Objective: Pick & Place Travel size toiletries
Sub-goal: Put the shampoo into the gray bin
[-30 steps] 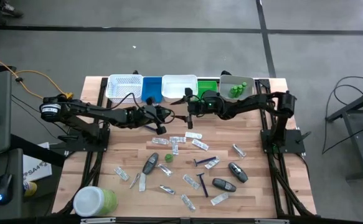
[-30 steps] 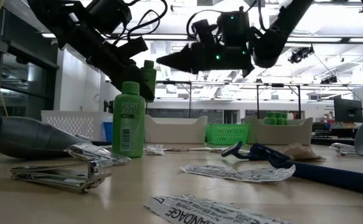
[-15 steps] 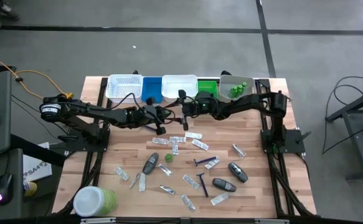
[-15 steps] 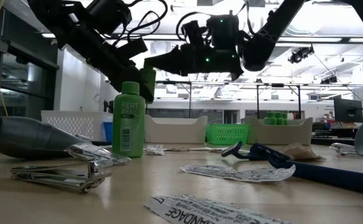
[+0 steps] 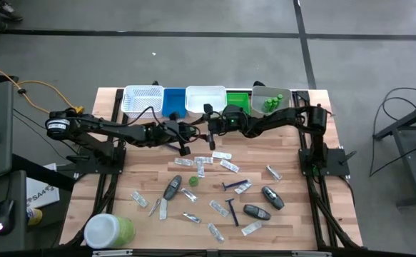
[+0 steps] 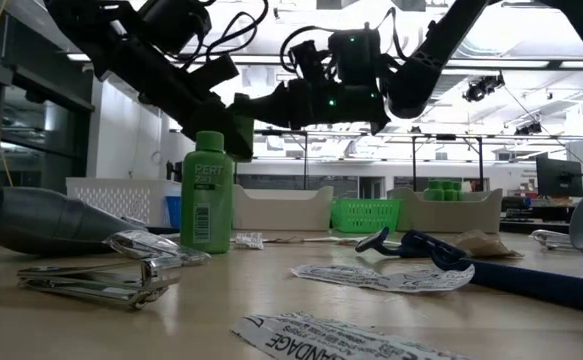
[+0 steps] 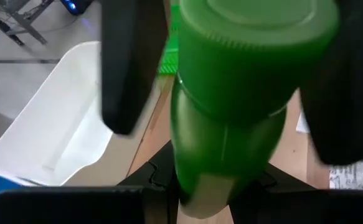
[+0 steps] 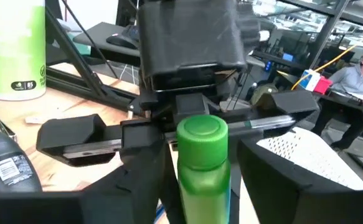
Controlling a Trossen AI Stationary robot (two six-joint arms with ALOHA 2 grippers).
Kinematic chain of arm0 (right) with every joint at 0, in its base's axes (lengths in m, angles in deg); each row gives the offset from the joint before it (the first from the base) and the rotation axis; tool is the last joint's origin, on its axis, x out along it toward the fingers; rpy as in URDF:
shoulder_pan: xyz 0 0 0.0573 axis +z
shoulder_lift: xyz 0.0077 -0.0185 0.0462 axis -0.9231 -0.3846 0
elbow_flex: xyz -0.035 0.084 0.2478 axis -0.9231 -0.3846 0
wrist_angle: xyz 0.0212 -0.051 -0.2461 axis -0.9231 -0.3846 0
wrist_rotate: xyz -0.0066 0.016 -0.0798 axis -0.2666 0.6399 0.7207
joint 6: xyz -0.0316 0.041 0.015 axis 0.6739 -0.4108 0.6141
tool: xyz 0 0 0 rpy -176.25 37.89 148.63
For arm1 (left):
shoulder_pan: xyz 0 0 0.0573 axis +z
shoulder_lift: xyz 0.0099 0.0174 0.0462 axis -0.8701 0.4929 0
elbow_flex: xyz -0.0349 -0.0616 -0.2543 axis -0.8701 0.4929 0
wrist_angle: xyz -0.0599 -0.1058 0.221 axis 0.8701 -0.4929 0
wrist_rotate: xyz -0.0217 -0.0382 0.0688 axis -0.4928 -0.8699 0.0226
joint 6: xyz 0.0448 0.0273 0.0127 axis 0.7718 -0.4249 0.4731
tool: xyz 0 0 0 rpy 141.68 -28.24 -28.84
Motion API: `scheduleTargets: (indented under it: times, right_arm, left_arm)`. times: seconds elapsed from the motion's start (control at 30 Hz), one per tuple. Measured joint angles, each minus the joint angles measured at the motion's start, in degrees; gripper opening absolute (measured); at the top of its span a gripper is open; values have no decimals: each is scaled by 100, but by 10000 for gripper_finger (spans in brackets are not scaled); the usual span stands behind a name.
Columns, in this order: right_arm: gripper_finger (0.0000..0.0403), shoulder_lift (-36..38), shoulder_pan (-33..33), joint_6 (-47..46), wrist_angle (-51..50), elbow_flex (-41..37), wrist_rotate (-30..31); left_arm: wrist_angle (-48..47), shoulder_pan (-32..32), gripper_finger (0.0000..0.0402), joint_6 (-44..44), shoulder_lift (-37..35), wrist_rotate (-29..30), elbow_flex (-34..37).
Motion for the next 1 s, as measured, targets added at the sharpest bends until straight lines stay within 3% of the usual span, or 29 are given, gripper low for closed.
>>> scheduleTargets:
  times: [0.37,0.5,0.8,1.0]
  right_arm:
    - [89,0,93,-26,174,0,16]
    - [89,0,93,-67,77,0,33]
    - [89,60,24,-282,-327,-7,378]
    - [89,209,-155,-573,-695,-7,866]
  left_arm:
    - [-49,2,86,-37,0,-268,0]
    - [-68,2,104,-63,0,-342,2]
    - [10,2,188,130,-2,-336,0]
    - [-97,2,219,152,-3,239,-2]
